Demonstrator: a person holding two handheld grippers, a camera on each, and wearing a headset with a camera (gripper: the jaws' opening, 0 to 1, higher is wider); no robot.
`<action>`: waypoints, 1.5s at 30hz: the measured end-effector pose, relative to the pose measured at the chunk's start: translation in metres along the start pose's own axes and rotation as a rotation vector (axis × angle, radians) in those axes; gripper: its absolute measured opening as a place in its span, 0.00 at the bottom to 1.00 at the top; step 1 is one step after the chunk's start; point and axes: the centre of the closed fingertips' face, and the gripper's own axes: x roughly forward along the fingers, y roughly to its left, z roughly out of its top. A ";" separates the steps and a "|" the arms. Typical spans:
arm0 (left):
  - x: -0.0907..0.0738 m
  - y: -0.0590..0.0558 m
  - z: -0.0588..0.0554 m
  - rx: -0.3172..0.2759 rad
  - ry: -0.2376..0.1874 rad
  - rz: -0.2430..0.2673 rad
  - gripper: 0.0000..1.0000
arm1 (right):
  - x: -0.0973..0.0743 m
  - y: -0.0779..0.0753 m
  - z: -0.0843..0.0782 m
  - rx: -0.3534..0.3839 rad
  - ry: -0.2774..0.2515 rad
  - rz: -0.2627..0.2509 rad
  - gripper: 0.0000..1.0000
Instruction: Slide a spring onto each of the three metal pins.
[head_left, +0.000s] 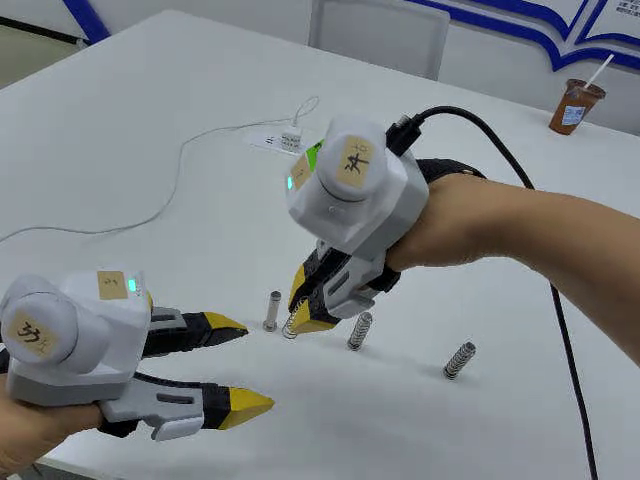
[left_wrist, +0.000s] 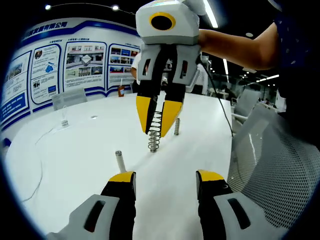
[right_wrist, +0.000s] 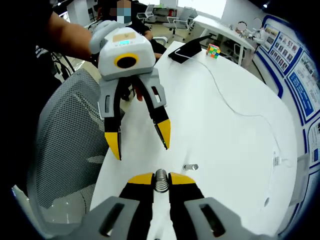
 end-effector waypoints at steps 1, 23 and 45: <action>0.000 0.000 0.000 -0.002 0.000 0.001 0.51 | 0.000 -0.002 -0.001 -0.001 0.005 -0.004 0.12; -0.006 0.005 -0.006 -0.041 0.009 0.019 0.64 | 0.013 -0.053 -0.001 0.034 0.043 -0.071 0.12; -0.006 0.008 -0.011 -0.063 0.007 0.017 0.64 | 0.032 -0.057 -0.001 0.036 0.079 -0.041 0.12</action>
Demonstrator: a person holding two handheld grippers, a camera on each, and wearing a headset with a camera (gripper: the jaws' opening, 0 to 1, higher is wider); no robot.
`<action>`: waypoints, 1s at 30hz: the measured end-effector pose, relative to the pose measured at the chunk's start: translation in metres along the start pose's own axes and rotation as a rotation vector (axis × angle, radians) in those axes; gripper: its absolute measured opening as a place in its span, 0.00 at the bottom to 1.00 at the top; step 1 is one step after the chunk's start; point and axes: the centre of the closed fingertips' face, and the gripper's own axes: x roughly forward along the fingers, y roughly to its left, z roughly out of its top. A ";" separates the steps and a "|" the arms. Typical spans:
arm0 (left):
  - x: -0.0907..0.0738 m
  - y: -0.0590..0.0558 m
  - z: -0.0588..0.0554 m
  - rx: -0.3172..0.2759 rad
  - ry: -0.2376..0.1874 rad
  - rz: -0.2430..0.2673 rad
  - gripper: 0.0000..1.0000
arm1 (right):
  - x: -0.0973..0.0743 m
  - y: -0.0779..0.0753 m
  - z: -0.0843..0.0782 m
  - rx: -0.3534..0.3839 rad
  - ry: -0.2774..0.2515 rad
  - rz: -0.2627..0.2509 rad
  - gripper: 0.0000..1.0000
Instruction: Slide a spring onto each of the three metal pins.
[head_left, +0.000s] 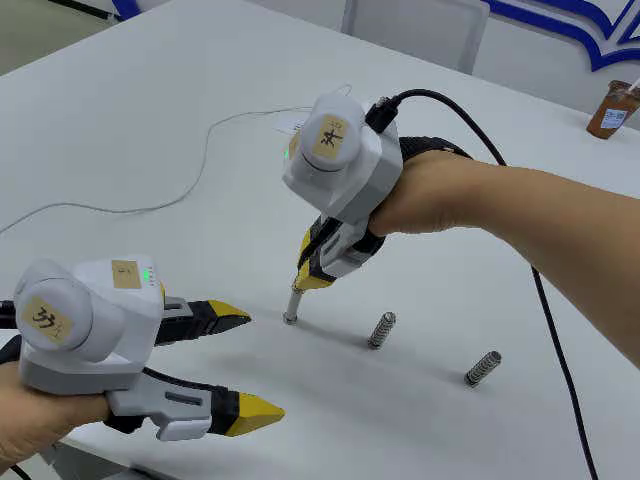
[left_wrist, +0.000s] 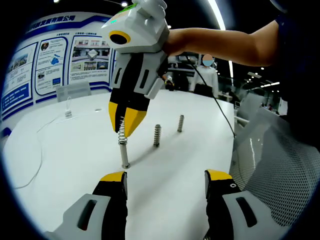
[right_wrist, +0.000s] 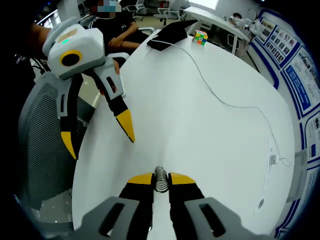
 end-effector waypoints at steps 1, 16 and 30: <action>0.000 0.000 0.000 0.000 0.000 0.000 0.64 | 0.001 0.000 0.000 0.001 0.002 0.002 0.12; 0.000 0.004 -0.004 -0.010 0.007 0.002 0.63 | 0.024 0.004 -0.007 0.010 0.064 0.026 0.12; -0.002 0.006 -0.005 -0.015 0.008 0.010 0.63 | 0.046 -0.002 -0.020 0.056 0.113 0.004 0.12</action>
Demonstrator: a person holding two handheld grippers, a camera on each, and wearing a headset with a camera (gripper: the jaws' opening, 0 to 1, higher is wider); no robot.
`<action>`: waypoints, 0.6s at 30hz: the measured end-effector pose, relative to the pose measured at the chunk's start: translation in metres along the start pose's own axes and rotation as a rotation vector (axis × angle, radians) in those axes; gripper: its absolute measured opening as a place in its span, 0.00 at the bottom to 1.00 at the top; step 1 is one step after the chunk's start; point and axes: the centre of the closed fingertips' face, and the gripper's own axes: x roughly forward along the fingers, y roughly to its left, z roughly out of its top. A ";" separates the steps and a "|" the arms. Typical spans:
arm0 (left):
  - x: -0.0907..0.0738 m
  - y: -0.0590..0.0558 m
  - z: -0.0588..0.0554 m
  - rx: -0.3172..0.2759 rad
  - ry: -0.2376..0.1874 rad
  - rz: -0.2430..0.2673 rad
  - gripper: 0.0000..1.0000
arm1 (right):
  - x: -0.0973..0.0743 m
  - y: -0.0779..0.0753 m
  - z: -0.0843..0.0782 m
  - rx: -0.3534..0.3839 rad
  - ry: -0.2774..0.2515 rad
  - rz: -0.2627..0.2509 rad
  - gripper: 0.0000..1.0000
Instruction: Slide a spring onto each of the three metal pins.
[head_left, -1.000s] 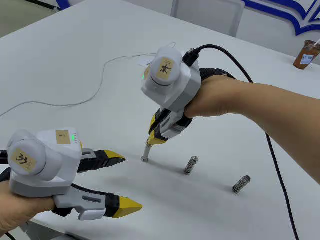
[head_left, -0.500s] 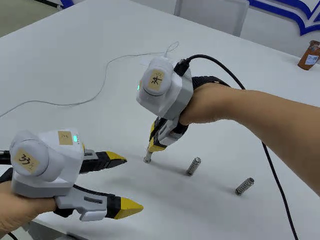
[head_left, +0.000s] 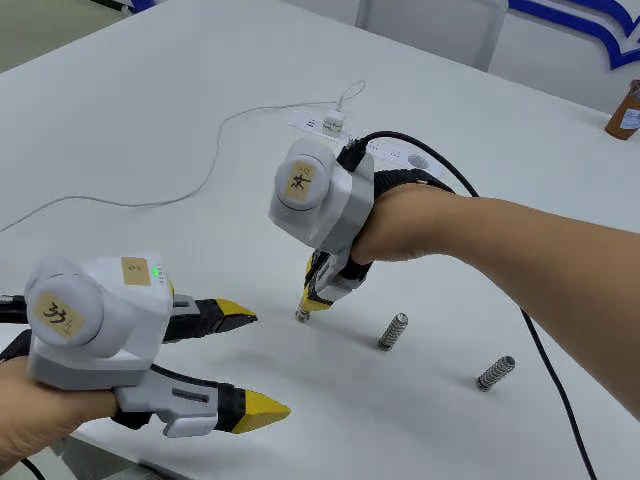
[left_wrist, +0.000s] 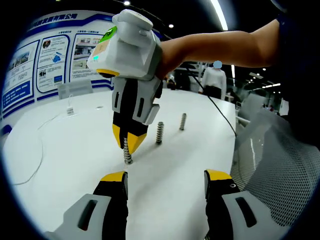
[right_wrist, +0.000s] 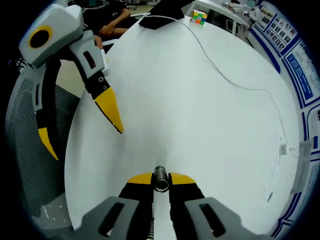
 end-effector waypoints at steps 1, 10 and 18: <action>0.000 0.000 0.000 0.000 0.000 0.000 0.63 | 0.001 0.000 0.000 0.001 0.000 -0.002 0.12; -0.001 0.002 0.002 0.001 0.003 0.003 0.63 | 0.009 -0.001 -0.004 0.028 0.000 0.001 0.13; -0.001 0.003 0.002 0.001 0.004 0.007 0.63 | 0.011 0.000 -0.006 0.045 -0.007 0.005 0.13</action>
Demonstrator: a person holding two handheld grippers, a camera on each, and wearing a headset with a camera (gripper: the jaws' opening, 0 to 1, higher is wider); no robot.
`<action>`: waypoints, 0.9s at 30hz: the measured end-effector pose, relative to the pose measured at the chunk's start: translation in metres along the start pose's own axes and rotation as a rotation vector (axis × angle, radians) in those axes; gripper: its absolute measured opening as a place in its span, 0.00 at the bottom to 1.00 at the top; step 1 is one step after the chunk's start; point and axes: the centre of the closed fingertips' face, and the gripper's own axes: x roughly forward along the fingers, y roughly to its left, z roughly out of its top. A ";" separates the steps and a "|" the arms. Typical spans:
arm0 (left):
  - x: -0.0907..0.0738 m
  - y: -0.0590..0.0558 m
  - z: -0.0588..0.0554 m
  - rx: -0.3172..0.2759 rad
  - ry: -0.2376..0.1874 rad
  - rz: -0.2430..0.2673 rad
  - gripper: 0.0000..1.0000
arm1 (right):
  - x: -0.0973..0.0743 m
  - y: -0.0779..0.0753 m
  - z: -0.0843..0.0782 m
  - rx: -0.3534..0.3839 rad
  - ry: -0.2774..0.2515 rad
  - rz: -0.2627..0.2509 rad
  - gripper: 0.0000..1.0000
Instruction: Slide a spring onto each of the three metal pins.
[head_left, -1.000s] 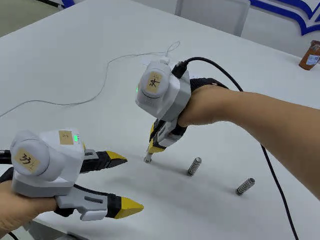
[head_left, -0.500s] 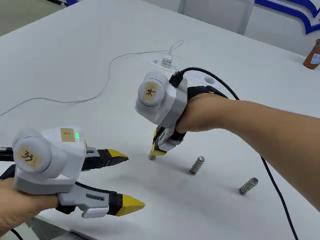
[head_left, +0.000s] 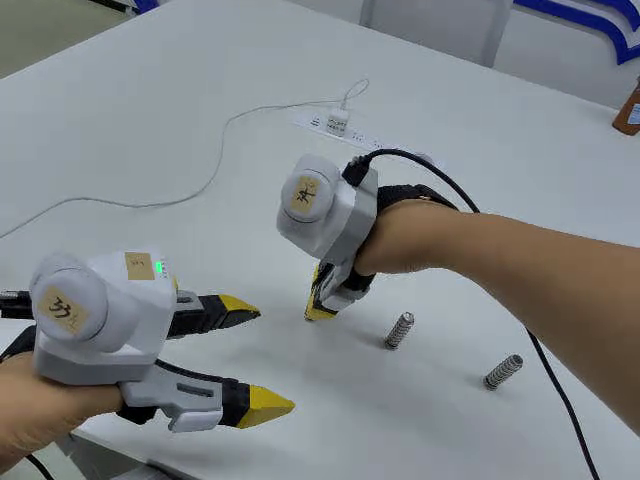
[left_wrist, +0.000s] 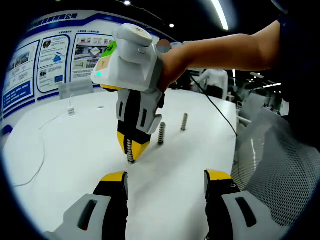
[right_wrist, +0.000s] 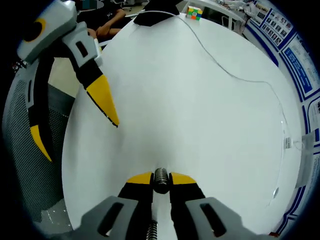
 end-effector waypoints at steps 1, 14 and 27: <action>0.000 0.000 0.000 0.000 0.001 0.000 0.63 | 0.000 0.000 0.000 0.003 -0.003 0.000 0.14; 0.004 0.002 0.005 0.013 0.008 -0.003 0.64 | -0.018 -0.002 -0.010 0.059 -0.044 -0.018 0.22; 0.007 0.001 0.014 0.026 0.014 0.000 0.65 | -0.046 -0.001 -0.026 0.131 -0.128 -0.065 0.25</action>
